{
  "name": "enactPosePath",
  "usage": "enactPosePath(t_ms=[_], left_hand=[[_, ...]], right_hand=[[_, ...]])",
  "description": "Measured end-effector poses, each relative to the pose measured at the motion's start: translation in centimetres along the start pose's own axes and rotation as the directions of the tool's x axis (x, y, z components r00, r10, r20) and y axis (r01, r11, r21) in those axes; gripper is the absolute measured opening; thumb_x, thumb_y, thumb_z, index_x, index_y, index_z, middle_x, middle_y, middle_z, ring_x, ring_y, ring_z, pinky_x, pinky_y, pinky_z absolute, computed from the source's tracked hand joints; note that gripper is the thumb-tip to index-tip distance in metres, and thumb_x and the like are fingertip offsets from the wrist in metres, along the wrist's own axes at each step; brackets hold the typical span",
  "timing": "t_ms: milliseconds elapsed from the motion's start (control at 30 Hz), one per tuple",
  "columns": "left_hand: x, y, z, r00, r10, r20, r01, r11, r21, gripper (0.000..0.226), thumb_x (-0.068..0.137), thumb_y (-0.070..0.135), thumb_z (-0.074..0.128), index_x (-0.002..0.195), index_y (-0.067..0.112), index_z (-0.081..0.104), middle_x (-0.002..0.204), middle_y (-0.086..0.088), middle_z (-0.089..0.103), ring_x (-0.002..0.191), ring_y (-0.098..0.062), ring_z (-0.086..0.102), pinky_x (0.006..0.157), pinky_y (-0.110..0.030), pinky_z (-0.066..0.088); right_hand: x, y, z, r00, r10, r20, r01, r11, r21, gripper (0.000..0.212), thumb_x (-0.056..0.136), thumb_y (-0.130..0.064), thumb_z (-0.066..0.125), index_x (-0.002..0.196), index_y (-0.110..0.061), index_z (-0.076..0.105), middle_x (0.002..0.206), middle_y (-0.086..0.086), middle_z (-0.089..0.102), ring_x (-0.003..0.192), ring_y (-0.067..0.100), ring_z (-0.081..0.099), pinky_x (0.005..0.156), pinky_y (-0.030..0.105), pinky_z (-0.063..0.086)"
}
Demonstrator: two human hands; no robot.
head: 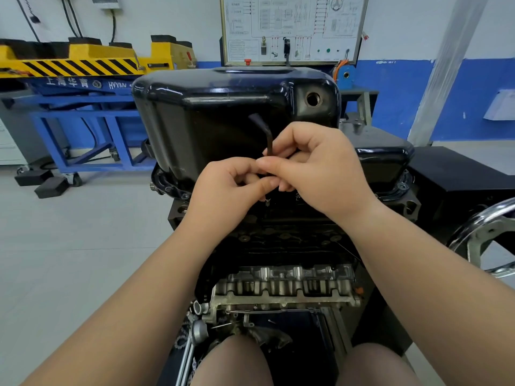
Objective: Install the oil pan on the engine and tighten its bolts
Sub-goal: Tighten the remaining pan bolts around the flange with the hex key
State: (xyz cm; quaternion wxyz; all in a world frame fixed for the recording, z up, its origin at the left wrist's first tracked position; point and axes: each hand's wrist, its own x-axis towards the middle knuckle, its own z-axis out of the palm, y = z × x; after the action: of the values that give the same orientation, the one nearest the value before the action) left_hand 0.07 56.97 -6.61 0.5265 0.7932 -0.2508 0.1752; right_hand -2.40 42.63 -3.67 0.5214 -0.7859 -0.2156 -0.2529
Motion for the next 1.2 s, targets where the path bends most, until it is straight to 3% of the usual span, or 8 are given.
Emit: enactPosePath(t_ms=[100,233,433,500,733,967,1067,1200], left_hand=[[-0.03,-0.06,-0.04,1.000,0.009,-0.025,-0.008,0.999,0.037,0.012,0.079,0.026,0.071,0.071,0.018,0.068,0.052,0.008,0.060,0.042,0.002,0.047,0.044,-0.007,0.032],[0.07,0.06,-0.19,1.000,0.013,0.028,-0.013,1.000,0.021,0.021,0.086,0.020,0.063,0.068,0.031,0.065,0.050,0.012,0.059,0.041,0.003,0.047,0.044,-0.004,0.031],[0.02,-0.08,-0.03,0.999,-0.012,0.040,0.014,0.999,-0.047,0.010,0.076,0.026,0.074,0.070,0.030,0.066,0.051,0.006,0.058,0.039,0.000,0.043,0.043,-0.009,0.033],[-0.02,-0.14,0.11,1.000,-0.011,0.013,0.011,1.000,-0.021,0.010,0.074,0.026,0.075,0.069,0.021,0.067,0.050,0.005,0.058,0.040,0.000,0.044,0.043,-0.010,0.034],[0.32,-0.46,-0.32,0.997,-0.019,0.079,0.021,0.999,-0.024,0.017,0.085,0.025,0.064,0.070,0.032,0.068,0.048,0.008,0.057,0.039,0.001,0.041,0.043,-0.010,0.031],[0.12,-0.54,0.03,0.999,-0.030,0.031,0.031,0.998,-0.050,0.008,0.074,0.029,0.074,0.068,0.028,0.068,0.045,0.009,0.054,0.036,0.001,0.041,0.041,-0.007,0.029],[0.13,-0.62,-0.02,0.999,-0.026,0.018,0.027,0.998,-0.055,0.016,0.077,0.025,0.072,0.062,0.029,0.068,0.045,0.008,0.054,0.036,0.000,0.040,0.041,-0.007,0.029],[0.28,-0.46,-0.22,0.997,-0.030,0.068,0.032,0.999,-0.030,0.021,0.083,0.023,0.067,0.064,0.033,0.067,0.045,0.008,0.054,0.037,0.000,0.041,0.042,-0.006,0.029]], right_hand=[[-0.08,0.14,0.08,1.000,-0.022,0.013,0.022,0.999,-0.029,0.016,0.077,-0.013,0.075,0.076,-0.012,0.058,0.066,-0.004,0.062,0.048,0.008,0.059,0.050,0.018,0.050],[-0.24,0.08,-0.40,0.989,-0.006,0.147,0.001,0.999,0.038,0.018,0.089,-0.007,0.060,0.104,-0.016,0.065,0.094,-0.002,0.070,0.054,0.009,0.062,0.054,0.023,0.054],[0.00,0.06,-0.20,1.000,-0.008,0.016,0.008,1.000,-0.010,0.005,0.079,-0.010,0.072,0.080,-0.012,0.068,0.071,0.000,0.070,0.044,0.006,0.056,0.049,0.016,0.047],[-0.05,0.13,0.01,1.000,-0.020,-0.001,0.020,0.999,-0.043,0.013,0.076,-0.014,0.075,0.072,-0.012,0.063,0.069,0.002,0.069,0.044,0.005,0.056,0.047,0.016,0.047],[0.01,0.02,-0.71,0.982,-0.022,0.190,0.027,0.999,-0.024,0.017,0.089,-0.005,0.060,0.098,-0.018,0.067,0.085,0.001,0.072,0.048,0.013,0.061,0.052,0.018,0.052],[0.00,0.26,-0.06,0.999,-0.031,0.013,0.032,0.995,-0.093,0.023,0.076,-0.014,0.076,0.068,-0.018,0.055,0.060,-0.004,0.062,0.044,0.005,0.057,0.047,0.016,0.047],[-0.09,0.22,-0.15,0.995,-0.023,0.095,0.028,0.998,-0.057,0.009,0.080,-0.015,0.072,0.082,-0.016,0.064,0.073,-0.007,0.066,0.050,0.012,0.062,0.051,0.019,0.050],[0.15,0.24,-0.62,0.985,-0.033,0.171,0.037,0.999,-0.021,0.016,0.088,-0.006,0.061,0.099,-0.016,0.069,0.086,0.004,0.073,0.054,0.019,0.064,0.054,0.017,0.050]])
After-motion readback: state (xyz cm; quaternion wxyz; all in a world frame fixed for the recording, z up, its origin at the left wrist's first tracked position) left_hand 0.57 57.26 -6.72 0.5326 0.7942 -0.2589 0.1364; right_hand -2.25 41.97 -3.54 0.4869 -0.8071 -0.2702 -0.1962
